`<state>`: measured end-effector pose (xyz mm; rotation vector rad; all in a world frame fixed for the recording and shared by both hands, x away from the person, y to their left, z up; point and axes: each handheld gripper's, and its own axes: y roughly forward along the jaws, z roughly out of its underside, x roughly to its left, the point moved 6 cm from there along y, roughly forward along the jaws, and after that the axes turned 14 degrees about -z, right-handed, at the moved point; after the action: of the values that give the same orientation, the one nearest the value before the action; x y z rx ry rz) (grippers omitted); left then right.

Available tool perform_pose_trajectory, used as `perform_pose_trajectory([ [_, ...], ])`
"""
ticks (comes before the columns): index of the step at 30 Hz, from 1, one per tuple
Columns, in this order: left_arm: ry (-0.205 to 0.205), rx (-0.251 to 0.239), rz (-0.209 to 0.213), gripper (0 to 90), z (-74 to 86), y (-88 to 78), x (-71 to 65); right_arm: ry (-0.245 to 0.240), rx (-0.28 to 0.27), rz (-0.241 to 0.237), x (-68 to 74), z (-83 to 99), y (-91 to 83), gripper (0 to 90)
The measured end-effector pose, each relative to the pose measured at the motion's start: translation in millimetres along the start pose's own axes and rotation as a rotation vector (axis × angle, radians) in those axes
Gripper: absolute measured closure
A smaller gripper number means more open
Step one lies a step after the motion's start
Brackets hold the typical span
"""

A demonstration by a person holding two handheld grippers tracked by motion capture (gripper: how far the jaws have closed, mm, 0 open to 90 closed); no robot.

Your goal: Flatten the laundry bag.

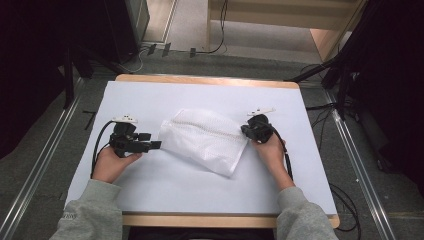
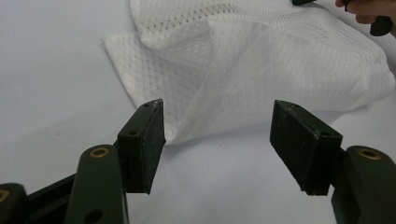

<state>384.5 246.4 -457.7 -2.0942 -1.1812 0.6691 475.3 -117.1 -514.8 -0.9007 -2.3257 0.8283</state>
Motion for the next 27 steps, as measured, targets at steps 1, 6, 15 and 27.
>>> perform_pose_trajectory([
  [1, 0.0, 0.0, 0.0, 36.2, 0.0, 0.0, 0.0, -0.001, 0.003, 0.0, 0.0, -0.2, -0.1, 90.0],
  [6, -0.008, 0.003, 0.001, 36.1, 1.2, -1.0, 2.0, 0.018, -0.012, -0.043, 2.1, -4.7, -4.4, 90.0],
  [15, -0.027, -0.013, -0.007, 36.1, 0.9, -11.7, 8.7, -0.01, -0.112, -0.205, 44.5, -24.9, -34.4, 90.0],
  [27, -0.038, -0.025, -0.015, 36.1, 0.5, -19.0, 12.4, -0.122, -0.102, -0.358, 120.8, -11.2, -46.7, 90.0],
])
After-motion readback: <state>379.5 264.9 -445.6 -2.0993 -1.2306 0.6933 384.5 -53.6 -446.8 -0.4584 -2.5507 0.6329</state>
